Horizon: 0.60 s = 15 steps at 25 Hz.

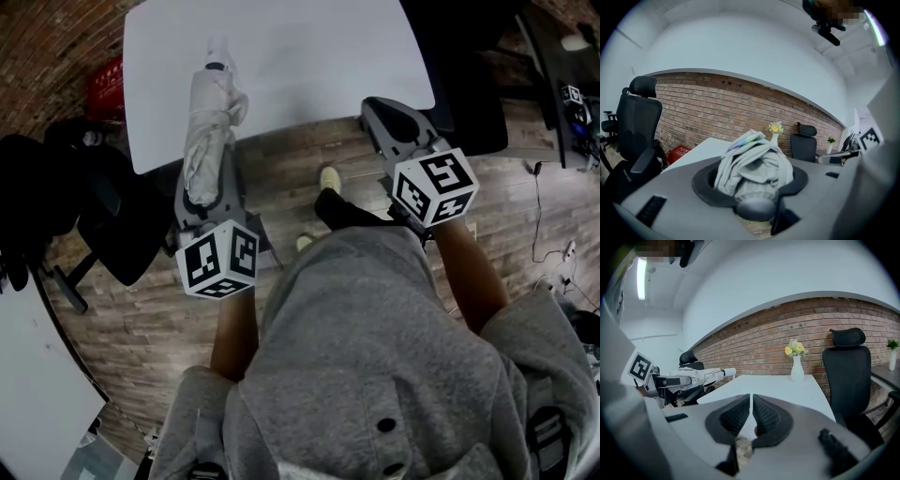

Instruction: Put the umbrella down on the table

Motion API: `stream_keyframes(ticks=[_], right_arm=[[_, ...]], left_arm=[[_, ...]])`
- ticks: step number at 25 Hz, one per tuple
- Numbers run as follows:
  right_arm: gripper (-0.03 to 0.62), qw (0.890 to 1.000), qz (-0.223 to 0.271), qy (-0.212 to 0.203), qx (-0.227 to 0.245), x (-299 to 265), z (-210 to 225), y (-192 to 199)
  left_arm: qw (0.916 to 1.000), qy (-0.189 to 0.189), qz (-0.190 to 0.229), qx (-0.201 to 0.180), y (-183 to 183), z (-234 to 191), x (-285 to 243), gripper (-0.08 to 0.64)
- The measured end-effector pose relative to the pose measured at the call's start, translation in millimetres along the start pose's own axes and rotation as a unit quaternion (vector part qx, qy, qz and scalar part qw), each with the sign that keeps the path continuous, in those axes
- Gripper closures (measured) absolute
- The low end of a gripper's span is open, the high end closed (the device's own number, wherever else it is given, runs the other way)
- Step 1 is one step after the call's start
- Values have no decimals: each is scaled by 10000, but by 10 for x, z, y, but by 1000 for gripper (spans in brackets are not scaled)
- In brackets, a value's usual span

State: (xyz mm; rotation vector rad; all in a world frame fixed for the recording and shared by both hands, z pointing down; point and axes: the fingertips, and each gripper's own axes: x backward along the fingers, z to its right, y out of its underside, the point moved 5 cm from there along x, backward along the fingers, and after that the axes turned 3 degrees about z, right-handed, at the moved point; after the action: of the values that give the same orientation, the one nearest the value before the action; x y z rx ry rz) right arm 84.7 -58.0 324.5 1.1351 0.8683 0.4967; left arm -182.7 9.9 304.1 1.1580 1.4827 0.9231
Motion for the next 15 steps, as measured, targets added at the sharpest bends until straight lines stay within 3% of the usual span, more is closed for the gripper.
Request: stream_keyframes(ticks=[15], right_arm=[[558, 9998, 38, -180, -42, -257, 331, -146]], left_arm=[[9999, -158, 6, -7, -103, 150, -354, 333]])
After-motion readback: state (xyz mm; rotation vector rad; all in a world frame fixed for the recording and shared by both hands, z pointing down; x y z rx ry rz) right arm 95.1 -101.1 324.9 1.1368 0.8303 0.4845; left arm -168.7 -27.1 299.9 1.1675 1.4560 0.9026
